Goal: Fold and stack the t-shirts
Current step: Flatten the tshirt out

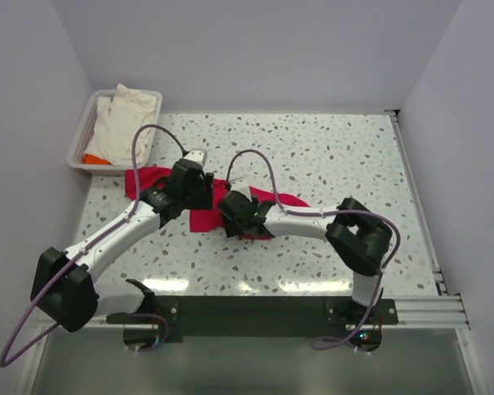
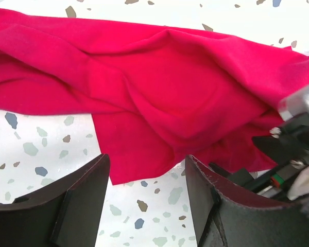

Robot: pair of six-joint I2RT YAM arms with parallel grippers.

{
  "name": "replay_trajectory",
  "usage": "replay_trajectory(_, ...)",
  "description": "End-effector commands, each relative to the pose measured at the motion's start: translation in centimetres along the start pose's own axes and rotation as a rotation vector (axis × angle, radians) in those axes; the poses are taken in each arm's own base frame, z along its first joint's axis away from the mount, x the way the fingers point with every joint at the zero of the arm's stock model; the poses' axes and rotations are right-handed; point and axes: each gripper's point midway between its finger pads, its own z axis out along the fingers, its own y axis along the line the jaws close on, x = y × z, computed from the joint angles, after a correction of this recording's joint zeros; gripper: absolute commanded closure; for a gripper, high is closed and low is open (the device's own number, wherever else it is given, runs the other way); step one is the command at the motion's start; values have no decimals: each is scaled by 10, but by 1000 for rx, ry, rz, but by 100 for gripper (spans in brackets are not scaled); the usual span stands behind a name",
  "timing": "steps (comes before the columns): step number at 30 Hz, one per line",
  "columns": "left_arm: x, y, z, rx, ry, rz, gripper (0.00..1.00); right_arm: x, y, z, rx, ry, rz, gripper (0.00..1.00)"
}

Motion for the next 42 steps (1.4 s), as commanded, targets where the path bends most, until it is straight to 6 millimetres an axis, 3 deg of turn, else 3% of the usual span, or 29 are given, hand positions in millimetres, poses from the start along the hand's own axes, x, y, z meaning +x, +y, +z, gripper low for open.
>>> replay_trajectory(1,-7,-3,-1,24,-27,4,35,-20,11,7,15,-70,49,31)
replay_trajectory(3,-7,-3,-1,27,-26,4,35,-16,11,11,23,-60,44,39)
replay_trajectory(5,-7,-3,-1,26,-26,1,35,-13,7,13,42,-54,44,55)
replay_trajectory(6,-8,-3,-1,27,-27,0,35,-10,2,10,62,-42,35,62)
replay_trajectory(7,-8,-3,-1,29,-28,1,35,-9,-3,7,82,-37,33,80)
replay_trajectory(9,-9,-4,-1,34,-29,-1,35,-7,-20,-4,139,-29,28,94)
replay_trajectory(10,-8,-5,-1,41,-29,-3,35,-18,-29,-16,157,-60,46,100)
replay_trajectory(12,-9,-6,-1,45,-30,-7,37,-23,-47,-35,186,-63,56,100)
replay_trajectory(14,-8,-8,0,54,-24,-9,38,-45,-66,-63,182,-110,118,100)
replay_trajectory(15,-8,-9,1,59,-22,-15,38,-43,-80,-70,202,-100,121,100)
replay_trajectory(16,-7,-10,1,62,-21,-20,39,-59,-100,-87,204,-138,180,100)
replay_trajectory(20,-5,-15,4,82,-9,-45,42,-66,-157,-112,247,-154,265,100)
replay_trajectory(22,-3,-18,6,88,-1,-69,44,-63,-178,-114,283,-144,289,97)
replay_trajectory(29,3,-14,8,63,-6,-147,49,-60,-219,-109,323,-104,388,93)
replay_trajectory(33,-3,-2,1,9,-32,-150,49,-69,-247,-99,307,-90,491,93)
replay_trajectory(37,-16,12,0,-34,-61,-188,44,-78,-258,-86,293,-75,535,89)
replay_trajectory(42,-20,41,11,-104,-53,-295,39,-96,-274,-77,293,-90,579,85)
